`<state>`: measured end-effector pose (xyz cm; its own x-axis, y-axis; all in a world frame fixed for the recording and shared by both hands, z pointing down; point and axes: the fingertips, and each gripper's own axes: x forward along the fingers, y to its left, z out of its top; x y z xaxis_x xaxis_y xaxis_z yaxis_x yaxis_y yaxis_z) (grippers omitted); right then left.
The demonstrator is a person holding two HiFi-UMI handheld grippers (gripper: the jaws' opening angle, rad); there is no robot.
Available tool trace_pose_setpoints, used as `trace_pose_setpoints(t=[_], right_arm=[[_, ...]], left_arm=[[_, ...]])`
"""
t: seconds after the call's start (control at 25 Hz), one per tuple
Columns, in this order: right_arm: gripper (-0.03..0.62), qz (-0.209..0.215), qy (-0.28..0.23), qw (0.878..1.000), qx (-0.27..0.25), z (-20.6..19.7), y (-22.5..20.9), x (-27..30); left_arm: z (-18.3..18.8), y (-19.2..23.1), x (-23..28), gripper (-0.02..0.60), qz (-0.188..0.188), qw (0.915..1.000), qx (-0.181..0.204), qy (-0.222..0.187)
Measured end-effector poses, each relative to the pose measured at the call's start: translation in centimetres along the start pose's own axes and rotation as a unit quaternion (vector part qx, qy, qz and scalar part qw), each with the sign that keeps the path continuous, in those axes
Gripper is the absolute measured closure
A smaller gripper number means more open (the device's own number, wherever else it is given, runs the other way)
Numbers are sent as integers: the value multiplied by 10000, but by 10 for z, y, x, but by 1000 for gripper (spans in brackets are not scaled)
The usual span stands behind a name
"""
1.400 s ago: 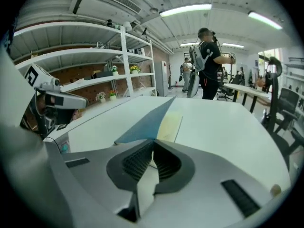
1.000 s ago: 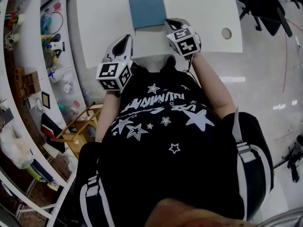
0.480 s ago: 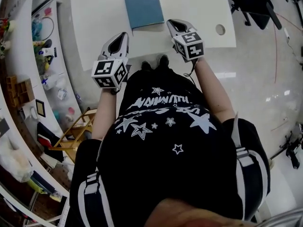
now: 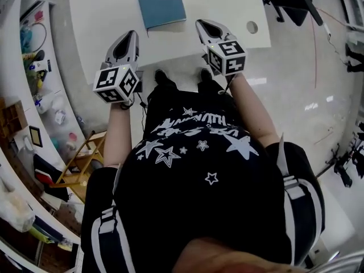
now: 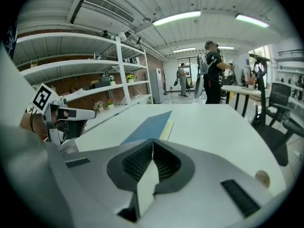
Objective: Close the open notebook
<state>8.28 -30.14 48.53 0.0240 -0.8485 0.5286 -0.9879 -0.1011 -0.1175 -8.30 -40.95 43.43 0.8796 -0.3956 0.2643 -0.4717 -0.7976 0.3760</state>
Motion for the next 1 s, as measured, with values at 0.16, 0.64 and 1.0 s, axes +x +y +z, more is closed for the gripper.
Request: trace_pose_setpoints(t=[0.16, 0.64, 1.0], right_arm=[[585, 378, -135, 9991, -105, 10, 0, -3], [585, 1983, -464, 9748, -914, -2, -52, -64], [584, 2673, -702, 9522, -1300, -30, -89, -150]], left_arm=[[2, -19, -13, 569, 336, 9992, -22, -199], [-46, -152, -24, 569, 1631, 9833, 56, -809], [-71, -276, -44, 569, 2165, 9665, 315, -1345]])
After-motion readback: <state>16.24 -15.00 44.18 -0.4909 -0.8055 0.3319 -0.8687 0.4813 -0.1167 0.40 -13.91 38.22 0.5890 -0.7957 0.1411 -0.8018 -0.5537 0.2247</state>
